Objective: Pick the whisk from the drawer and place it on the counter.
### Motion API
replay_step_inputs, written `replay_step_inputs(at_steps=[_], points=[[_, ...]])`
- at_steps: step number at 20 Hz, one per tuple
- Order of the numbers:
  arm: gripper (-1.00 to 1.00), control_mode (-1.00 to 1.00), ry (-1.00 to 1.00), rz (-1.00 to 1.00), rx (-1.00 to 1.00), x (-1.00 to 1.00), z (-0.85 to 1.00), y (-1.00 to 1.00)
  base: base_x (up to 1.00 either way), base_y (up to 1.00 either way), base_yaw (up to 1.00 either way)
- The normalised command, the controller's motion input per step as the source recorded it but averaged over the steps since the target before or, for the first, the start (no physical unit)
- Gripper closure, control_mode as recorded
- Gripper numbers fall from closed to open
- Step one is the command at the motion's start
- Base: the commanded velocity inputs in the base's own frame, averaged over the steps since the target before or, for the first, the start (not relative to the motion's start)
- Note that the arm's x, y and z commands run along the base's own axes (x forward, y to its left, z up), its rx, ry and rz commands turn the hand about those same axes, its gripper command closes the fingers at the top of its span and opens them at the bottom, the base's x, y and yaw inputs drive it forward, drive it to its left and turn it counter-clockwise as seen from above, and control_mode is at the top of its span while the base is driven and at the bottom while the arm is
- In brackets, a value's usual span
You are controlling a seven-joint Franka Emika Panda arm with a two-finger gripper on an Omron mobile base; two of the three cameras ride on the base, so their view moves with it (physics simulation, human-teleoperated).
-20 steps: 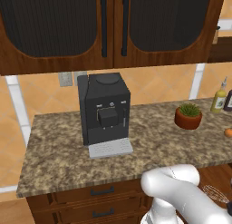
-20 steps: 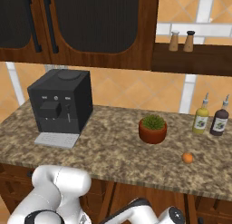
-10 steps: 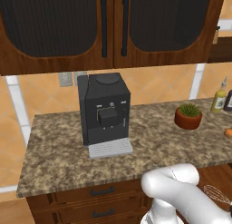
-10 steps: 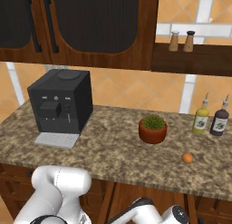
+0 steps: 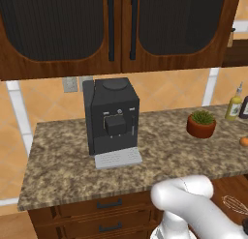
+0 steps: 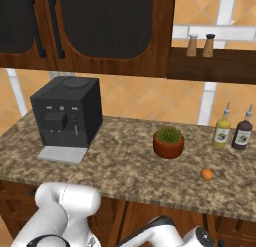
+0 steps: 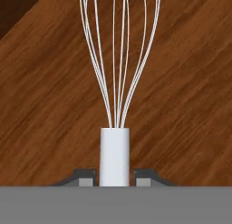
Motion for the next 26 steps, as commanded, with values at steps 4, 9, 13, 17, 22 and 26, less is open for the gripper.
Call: replay_step_inputs(at_steps=[4, 9, 13, 17, 22, 26], points=[[1.0, -1.0, -0.01, -0.08, -0.05, -0.6, 0.77, 0.0, 0.0, 0.0, 0.0], [1.0, -1.0, -0.14, -0.01, -0.14, -0.21, 0.99, 0.19, 0.0, 0.0, 0.0], [1.0, -1.0, -0.21, 0.03, -0.17, 0.0, 1.0, 0.44, 0.0, 0.0, 0.0], [1.0, -1.0, -0.21, 0.09, -0.08, 0.4, 0.93, 0.65, 0.0, 0.0, 0.0], [1.0, -1.0, -0.02, 0.05, -0.01, 0.8, 0.88, 0.32, 0.0, 0.0, 0.0], [1.0, -1.0, 0.03, 0.0, -0.03, 0.98, 0.28, 0.35, 0.0, 0.0, 0.0]])
